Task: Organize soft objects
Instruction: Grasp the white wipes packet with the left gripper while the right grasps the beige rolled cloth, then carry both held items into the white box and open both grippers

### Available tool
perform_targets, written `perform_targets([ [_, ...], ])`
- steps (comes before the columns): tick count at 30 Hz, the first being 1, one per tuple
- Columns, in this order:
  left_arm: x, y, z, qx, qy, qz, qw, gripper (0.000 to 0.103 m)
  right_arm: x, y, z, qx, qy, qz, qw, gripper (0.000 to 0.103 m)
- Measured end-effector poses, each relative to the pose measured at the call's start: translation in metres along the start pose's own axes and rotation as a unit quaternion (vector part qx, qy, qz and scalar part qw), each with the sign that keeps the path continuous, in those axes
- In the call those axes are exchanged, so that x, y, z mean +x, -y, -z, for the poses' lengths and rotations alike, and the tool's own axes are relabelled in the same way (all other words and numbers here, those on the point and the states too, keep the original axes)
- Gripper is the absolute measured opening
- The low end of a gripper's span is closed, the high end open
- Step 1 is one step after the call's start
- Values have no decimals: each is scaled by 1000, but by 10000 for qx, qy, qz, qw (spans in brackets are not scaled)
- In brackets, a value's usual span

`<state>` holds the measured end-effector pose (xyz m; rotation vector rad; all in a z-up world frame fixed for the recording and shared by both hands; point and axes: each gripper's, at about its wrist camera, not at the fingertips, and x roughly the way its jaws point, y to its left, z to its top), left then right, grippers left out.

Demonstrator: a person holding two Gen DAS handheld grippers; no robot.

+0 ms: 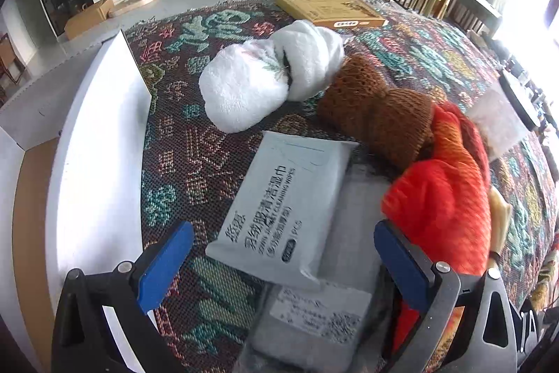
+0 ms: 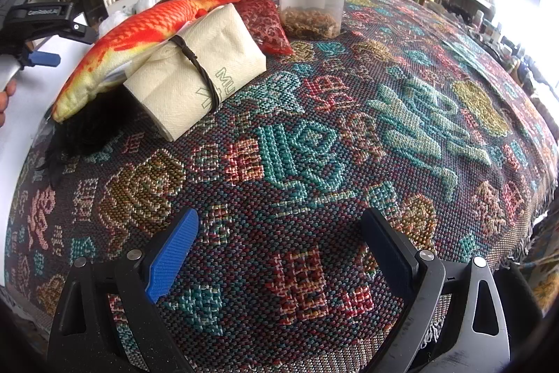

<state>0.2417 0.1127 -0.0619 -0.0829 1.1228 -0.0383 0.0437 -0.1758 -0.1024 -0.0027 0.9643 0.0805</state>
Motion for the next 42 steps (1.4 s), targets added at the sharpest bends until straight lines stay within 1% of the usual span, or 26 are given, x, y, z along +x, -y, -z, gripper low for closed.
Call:
perform_targets([
  [2, 17, -8, -6, -187, -67, 33, 9998, 102, -5, 7, 0, 156, 62, -177, 9997, 95],
  [3, 26, -12, -8, -274, -120, 94, 9995, 102, -9, 15, -1, 403, 128, -425, 9982, 94],
  [4, 33, -14, -10, -349, -180, 153, 9991, 102, -14, 27, -3, 793, 234, -823, 9932, 95],
  [5, 40, -16, -10, -401, -232, 234, 9987, 102, -16, 40, -7, 1268, 331, -1301, 9828, 95],
  [6, 46, -16, -9, -405, -285, 319, 9983, 102, -15, 51, -13, 1734, 371, -1749, 9685, 95],
  [7, 49, -16, -9, -380, -305, 405, 9980, 102, -8, 59, -23, 2093, 330, -2112, 9542, 95],
  [8, 50, -16, -8, -349, -270, 456, 9980, 101, 2, 61, -36, 2301, 193, -2353, 9441, 95],
  [9, 48, -17, -8, -314, -206, 482, 9981, 95, 15, 58, -50, 2407, 17, -2571, 9359, 95],
  [10, 45, -18, -8, -317, -169, 579, 9977, 76, 28, 53, -62, 2437, -145, -2741, 9302, 95],
  [11, 43, -19, -8, -369, -196, 533, 9977, 75, 41, 46, -72, 2419, -299, -2840, 9273, 95],
  [12, 40, -22, -8, -417, -202, 440, 9980, 73, 55, 38, -79, 2335, -483, -2889, 9272, 95],
  [14, 27, -25, -6, -457, -138, 412, 9980, 69, 58, 27, -91, 2000, -425, -2701, 9409, 90],
  [15, 19, -28, -4, -484, -55, 458, 9978, 68, 57, 26, -93, 1951, -523, -2705, 9413, 53],
  [16, 9, -31, -2, -514, 54, 489, 9975, 68, 53, 30, -92, 2012, -533, -2768, 9381, 42],
  [17, -1, -33, -1, -509, 163, 512, 9973, 68, 47, 34, -91, 2006, -459, -2797, 9378, 41],
  [19, -20, -32, 3, -435, 355, 557, 9969, 68, 31, 43, -90, 1891, -297, -2637, 9454, 40],
  [22, -54, -28, 15, -346, 650, 690, 9949, 68, 0, 60, -89, 1918, -56, -2541, 9480, 40],
  [25, -92, -32, 32, -344, 927, 896, 9911, 68, -34, 58, -94, 1646, 168, -2436, 9557, 40],
  [28, -129, -52, 57, -465, 1112, 1005, 9876, 68, -54, 27, -100, 1226, 150, -2485, 9607, 40],
  [31, -157, -89, 85, -647, 1186, 871, 9870, 68, -70, -27, -102, 781, 41, -2863, 9549, 40],
  [33, -173, -119, 106, -717, 1203, 528, 9887, 68, -82, -73, -104, 519, -56, -3334, 9414, 40],
  [36, -188, -166, 136, -873, 1172, -77, 9892, 68, -98, -148, -107, 182, -284, -4105, 9112, 40],
  [38, -194, -192, 154, -985, 1134, -458, 9876, 69, -103, -198, -105, -84, -441, -4478, 8930, 42],
  [39, -195, -202, 161, -1049, 1094, -715, 9859, 70, -103, -218, -105, -173, -495, -4592, 8868, 47],
  [41, -196, -217, 172, -1159, 1067, -1156, 9807, 81, -98, -259, -105, -446, -684, -4592, 8846, 73],
  [42, -198, -223, 176, -1224, 1106, -1282, 9779, 85, -94, -272, -103, -536, -799, -4498, 8879, 83],
])
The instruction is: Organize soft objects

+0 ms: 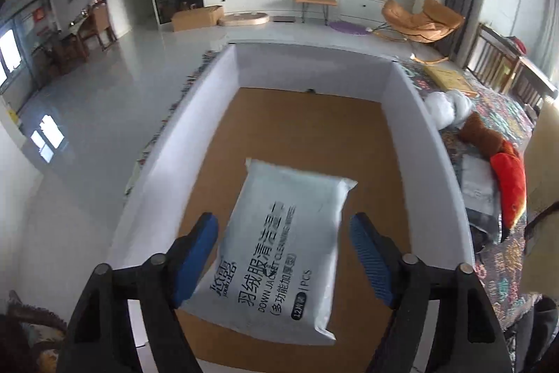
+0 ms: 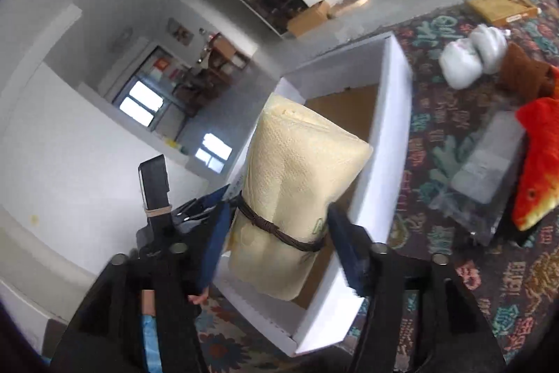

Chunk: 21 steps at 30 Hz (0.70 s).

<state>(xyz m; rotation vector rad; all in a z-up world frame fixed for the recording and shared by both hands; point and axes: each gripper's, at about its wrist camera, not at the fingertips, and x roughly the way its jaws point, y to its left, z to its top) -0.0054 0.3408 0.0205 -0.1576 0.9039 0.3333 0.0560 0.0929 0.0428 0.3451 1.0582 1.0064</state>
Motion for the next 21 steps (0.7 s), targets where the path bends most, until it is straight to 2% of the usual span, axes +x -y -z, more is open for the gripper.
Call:
perform_targets([
  [2, -2, -7, 4, -131, 143, -172, 9997, 99, 10, 1, 4, 52, -77, 142, 9999, 83],
  [4, -6, -8, 5, -227, 308, -220, 9990, 99, -3, 16, 15, 66, 35, 315, 9995, 82],
  [7, -17, 10, 4, -219, 577, 154, 9980, 99, -31, 42, 34, -43, 385, 1286, 9909, 82],
  [9, -27, 41, 7, -9, 736, 583, 9956, 99, -51, 70, 52, -13, 624, 2339, 9703, 82],
  [11, -35, 86, 15, 381, 770, 1042, 9908, 99, -66, 111, 73, 188, 653, 3526, 9333, 82],
  [13, -39, 138, 27, 802, 709, 1512, 9827, 99, -80, 148, 92, 375, 659, 4431, 8932, 82],
  [14, -38, 163, 36, 980, 625, 1751, 9777, 99, -89, 163, 100, 489, 679, 4695, 8789, 82],
  [16, -24, 212, 56, 1223, 302, 2128, 9689, 99, -104, 194, 111, 770, 750, 4965, 8613, 82],
  [19, 9, 266, 79, 1349, -209, 2205, 9658, 99, -124, 220, 115, 1011, 865, 5134, 8477, 82],
  [21, 33, 289, 91, 1504, -339, 2061, 9663, 99, -133, 229, 114, 1002, 958, 5253, 8396, 82],
])
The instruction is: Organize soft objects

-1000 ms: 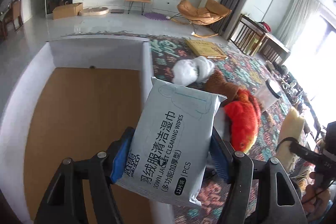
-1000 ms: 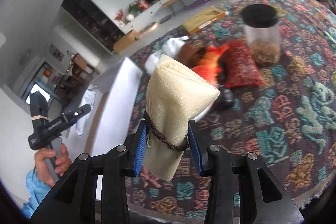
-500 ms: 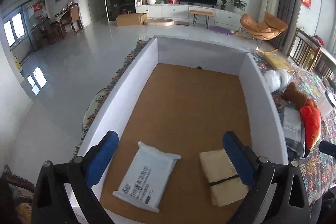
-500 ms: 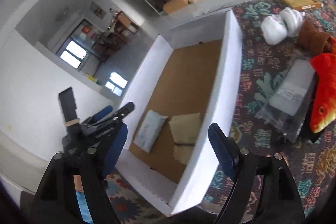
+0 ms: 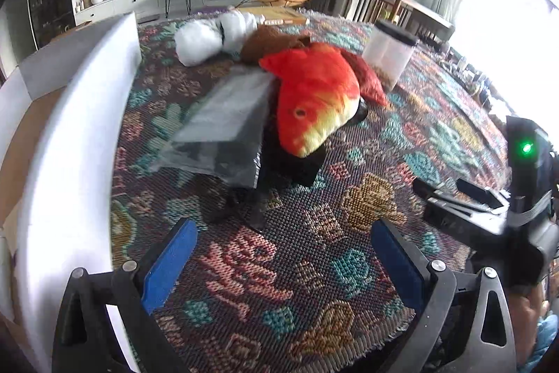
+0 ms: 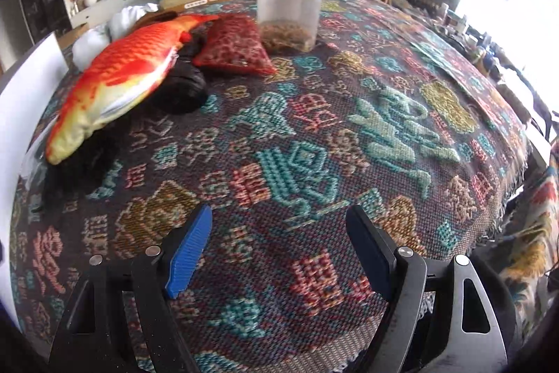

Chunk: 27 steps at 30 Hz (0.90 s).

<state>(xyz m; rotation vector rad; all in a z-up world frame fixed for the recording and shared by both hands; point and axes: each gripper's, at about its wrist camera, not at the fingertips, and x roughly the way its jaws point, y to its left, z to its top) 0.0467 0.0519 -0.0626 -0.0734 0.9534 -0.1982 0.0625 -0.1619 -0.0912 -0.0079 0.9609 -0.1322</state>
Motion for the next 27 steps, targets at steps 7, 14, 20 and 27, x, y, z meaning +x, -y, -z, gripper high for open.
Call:
perform_targets([
  [7, 49, -4, -3, 193, -29, -526, 9984, 99, 14, 27, 12, 326, 45, -222, 9992, 86],
  [14, 62, -7, -3, 168, -21, -670, 9976, 102, 14, 26, 13, 309, 94, -234, 9992, 89],
  [20, 67, -4, -4, 230, -17, -716, 9972, 103, 15, 26, 13, 305, 95, -235, 9992, 91],
  [27, 66, -4, -4, 231, -16, -713, 9972, 103, 15, 25, 13, 307, 97, -235, 9992, 91],
])
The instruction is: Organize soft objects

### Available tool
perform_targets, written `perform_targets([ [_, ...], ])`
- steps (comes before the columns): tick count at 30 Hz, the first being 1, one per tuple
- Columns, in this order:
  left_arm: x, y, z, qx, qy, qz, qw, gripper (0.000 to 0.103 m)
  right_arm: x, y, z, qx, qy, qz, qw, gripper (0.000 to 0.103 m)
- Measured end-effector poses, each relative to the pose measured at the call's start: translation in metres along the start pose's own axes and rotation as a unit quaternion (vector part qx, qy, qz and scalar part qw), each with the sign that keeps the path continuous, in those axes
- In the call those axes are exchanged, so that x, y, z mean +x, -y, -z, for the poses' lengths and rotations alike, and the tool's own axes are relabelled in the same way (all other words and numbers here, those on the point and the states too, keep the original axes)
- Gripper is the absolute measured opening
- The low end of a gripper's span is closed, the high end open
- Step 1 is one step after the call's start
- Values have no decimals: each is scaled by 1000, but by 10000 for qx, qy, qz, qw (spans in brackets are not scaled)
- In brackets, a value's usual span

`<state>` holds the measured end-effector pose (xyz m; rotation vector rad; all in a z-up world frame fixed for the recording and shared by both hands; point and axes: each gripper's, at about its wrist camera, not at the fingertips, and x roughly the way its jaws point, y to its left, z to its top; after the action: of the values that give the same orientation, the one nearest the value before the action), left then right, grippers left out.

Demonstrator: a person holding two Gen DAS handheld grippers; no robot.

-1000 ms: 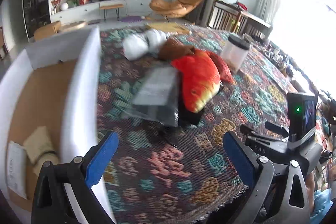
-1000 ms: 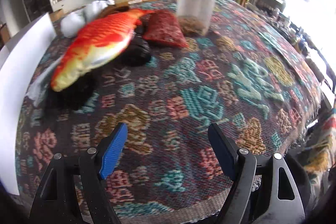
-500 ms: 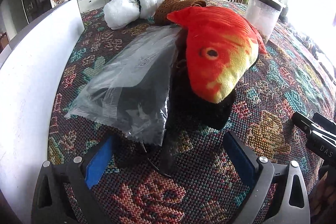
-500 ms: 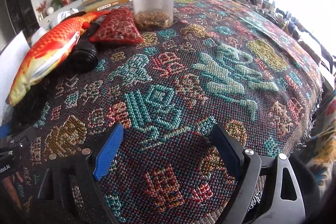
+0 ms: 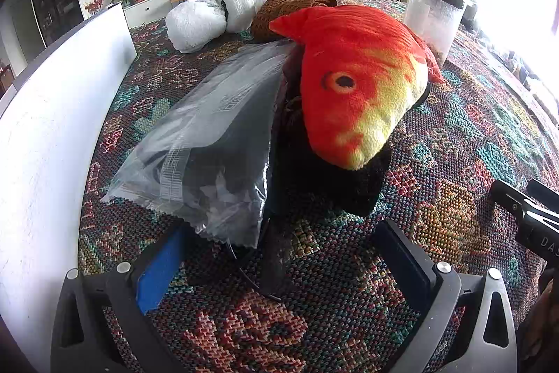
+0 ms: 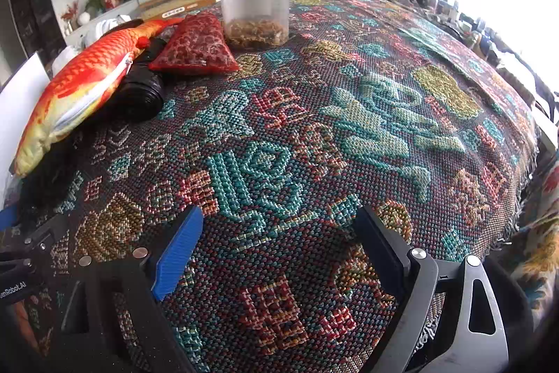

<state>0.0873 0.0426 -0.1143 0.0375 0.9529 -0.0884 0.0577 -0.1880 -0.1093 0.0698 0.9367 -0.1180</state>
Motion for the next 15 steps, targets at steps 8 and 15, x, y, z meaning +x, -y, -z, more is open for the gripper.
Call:
perform_targets([
  [8, 0, 0, 0, -2, 3, 1, 10000, 103, 0, 1, 0, -1, 1, -3, 10000, 91],
  [15, 0, 0, 0, -3, 5, 1, 10000, 103, 0, 1, 0, -1, 2, -4, 10000, 91],
])
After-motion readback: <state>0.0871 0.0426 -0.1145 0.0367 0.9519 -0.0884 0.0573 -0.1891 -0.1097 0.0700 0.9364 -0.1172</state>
